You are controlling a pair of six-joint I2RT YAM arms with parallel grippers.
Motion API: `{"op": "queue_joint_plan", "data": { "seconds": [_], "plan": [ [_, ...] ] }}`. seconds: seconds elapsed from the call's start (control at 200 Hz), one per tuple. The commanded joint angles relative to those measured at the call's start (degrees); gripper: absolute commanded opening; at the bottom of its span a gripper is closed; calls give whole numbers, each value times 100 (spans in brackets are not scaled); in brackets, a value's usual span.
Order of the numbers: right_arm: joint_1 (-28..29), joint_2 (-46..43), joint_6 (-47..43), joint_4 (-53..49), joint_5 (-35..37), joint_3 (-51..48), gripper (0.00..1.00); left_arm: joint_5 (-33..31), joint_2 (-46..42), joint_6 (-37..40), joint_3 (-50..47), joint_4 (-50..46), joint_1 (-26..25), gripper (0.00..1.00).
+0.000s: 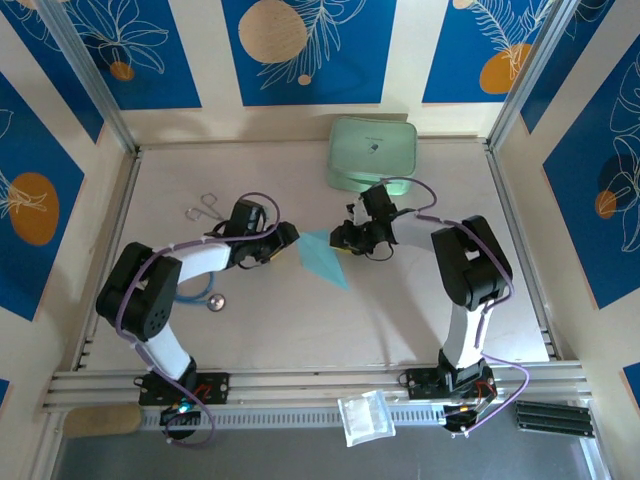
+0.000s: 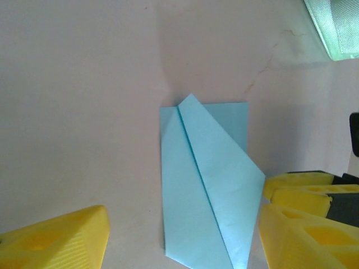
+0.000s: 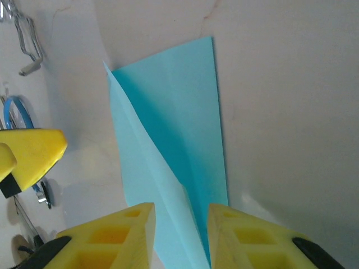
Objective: Fold a paper plane with a square sheet of paper (pick it up from the middle)
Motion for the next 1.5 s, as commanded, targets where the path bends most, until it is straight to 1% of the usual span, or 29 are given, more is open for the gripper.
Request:
{"op": "queue_joint_plan", "data": {
  "seconds": [0.0, 0.175, 0.235, 0.29, 0.415, 0.64, 0.71, 0.845, 0.925, 1.0, 1.256, 1.496],
  "plan": [
    [6, 162, -349, -106, -394, 118, 28, 184, -178, -193, -133, 523, 99, 72],
    [25, 311, -582, 161, -758, 111, 21, 378, -218, -189, -237, 653, 112, 75],
    [29, 316, -605, 210, -788, 100, 15, 460, -244, -156, -258, 664, 118, 75],
    [17, 246, -615, 295, -847, 41, 10, 563, -286, -150, -297, 715, 118, 76],
    [-34, -163, -411, 778, -1053, -238, 4, 862, -410, -188, -397, 941, 113, 80],
    [-167, -826, 399, 1486, -1533, -563, 3, 1381, -660, -317, -452, 1536, 40, 86],
    [-196, -959, 670, 1592, -1640, -599, 3, 1511, -654, -399, -460, 1753, -53, 86],
    [-268, -1188, 1145, 1953, -1872, -734, 4, 1742, -561, -686, -539, 2512, -176, 86],
    [-299, -1252, 1375, 2080, -1967, -778, 4, 1901, -433, -898, -531, 3012, -228, 83],
    [-314, -1280, 1575, 2263, -2076, -840, 4, 2025, -300, -1027, -490, 3337, -276, 78],
    [-382, -1238, 2226, 2990, -2366, -1048, 5, 2302, 65, -1110, -220, 3565, -442, 57],
    [-411, -1209, 2357, 3091, -2457, -1097, 5, 2374, 159, -1251, -202, 3861, -497, 41]
  ]
}}
